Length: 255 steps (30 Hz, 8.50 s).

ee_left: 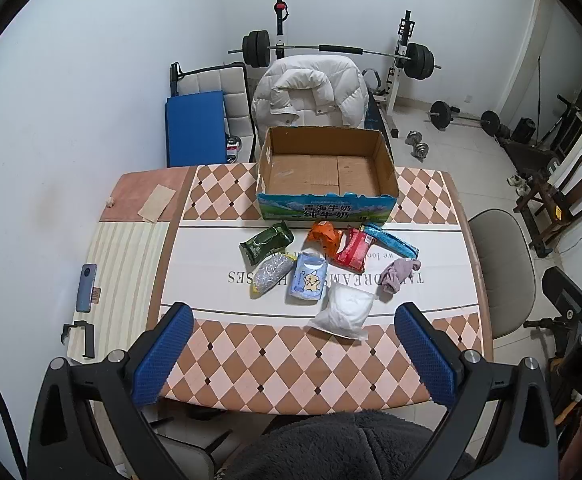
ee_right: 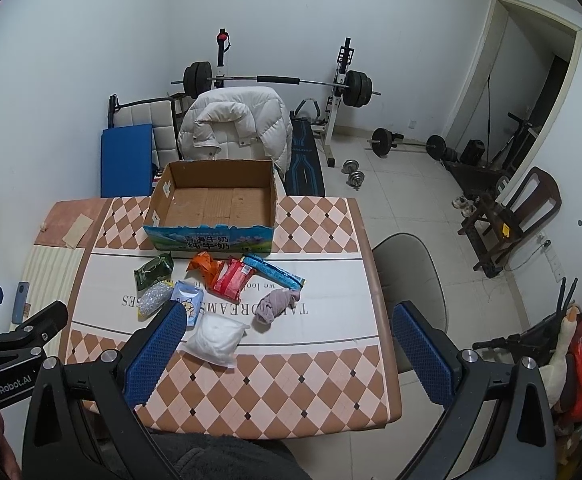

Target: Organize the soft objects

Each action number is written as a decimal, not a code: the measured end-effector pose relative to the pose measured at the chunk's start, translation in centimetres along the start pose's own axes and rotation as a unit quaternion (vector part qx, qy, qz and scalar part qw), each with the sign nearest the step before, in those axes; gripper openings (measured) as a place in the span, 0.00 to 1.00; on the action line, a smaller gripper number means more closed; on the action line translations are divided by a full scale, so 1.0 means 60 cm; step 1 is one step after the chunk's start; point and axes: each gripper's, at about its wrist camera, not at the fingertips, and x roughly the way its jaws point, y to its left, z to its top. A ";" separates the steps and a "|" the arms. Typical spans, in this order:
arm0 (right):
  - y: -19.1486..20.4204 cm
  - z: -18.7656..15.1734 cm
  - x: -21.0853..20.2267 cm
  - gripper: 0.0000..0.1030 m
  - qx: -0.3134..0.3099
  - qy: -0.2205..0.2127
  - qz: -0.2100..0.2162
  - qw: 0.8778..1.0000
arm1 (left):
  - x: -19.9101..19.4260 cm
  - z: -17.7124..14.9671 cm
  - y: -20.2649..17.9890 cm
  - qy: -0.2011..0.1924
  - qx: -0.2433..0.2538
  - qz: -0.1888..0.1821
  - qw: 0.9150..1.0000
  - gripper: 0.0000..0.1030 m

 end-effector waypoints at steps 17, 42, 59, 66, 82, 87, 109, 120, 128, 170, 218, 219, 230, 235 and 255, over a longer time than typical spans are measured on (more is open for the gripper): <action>-0.007 0.002 0.059 1.00 0.027 0.044 0.019 0.998 | 0.078 -0.007 -0.012 0.031 0.001 0.029 0.999 1.00; -0.117 -0.185 0.638 1.00 0.129 0.317 0.025 0.939 | 0.721 -0.130 -0.246 0.354 0.188 0.008 0.916 0.82; 0.173 -0.118 0.767 1.00 0.128 0.381 0.180 0.898 | 0.638 -0.176 0.144 0.330 -0.049 0.075 0.940 0.72; 0.283 -0.145 0.853 1.00 0.284 0.443 0.189 0.829 | 0.670 -0.199 0.209 0.333 -0.067 0.046 0.939 0.72; 0.368 -0.144 0.818 0.85 0.034 0.454 0.056 0.889 | 0.674 -0.231 0.251 0.350 -0.050 0.006 0.935 0.77; 0.390 -0.129 0.813 0.86 0.026 0.430 0.063 0.900 | 0.663 -0.264 0.281 0.339 -0.048 0.005 0.940 0.75; 0.405 -0.025 0.632 0.49 0.027 0.358 0.151 0.921 | 0.403 -0.199 0.244 0.211 -0.031 -0.061 0.975 0.70; 0.230 0.302 0.729 0.49 0.066 0.292 0.155 0.941 | 0.631 0.228 0.121 0.212 0.000 -0.097 0.972 0.71; 0.231 0.346 0.955 0.49 0.092 0.334 0.141 0.927 | 0.779 0.354 0.048 0.303 0.004 -0.123 0.945 0.71; 0.216 0.396 0.760 1.00 0.043 0.210 0.098 0.972 | 0.465 0.364 0.089 0.088 0.038 -0.010 0.995 0.98; 0.242 -0.182 0.799 0.53 -0.021 0.449 0.082 0.889 | 0.690 -0.127 0.208 0.385 -0.027 -0.001 0.923 0.42; 0.243 -0.191 0.792 0.54 -0.026 0.448 0.079 0.890 | 0.690 -0.130 0.207 0.385 -0.024 0.001 0.923 0.43; 0.276 -0.195 0.805 0.56 -0.031 0.430 0.053 0.901 | 0.700 -0.132 0.237 0.373 -0.039 0.010 0.927 0.39; 0.285 -0.183 0.767 0.47 -0.034 0.423 0.087 0.901 | 0.610 -0.098 0.229 0.337 -0.054 -0.022 0.940 0.37; 0.301 0.249 0.774 0.47 -0.003 0.307 0.195 0.932 | 0.666 0.286 0.148 0.334 -0.031 -0.062 0.940 0.37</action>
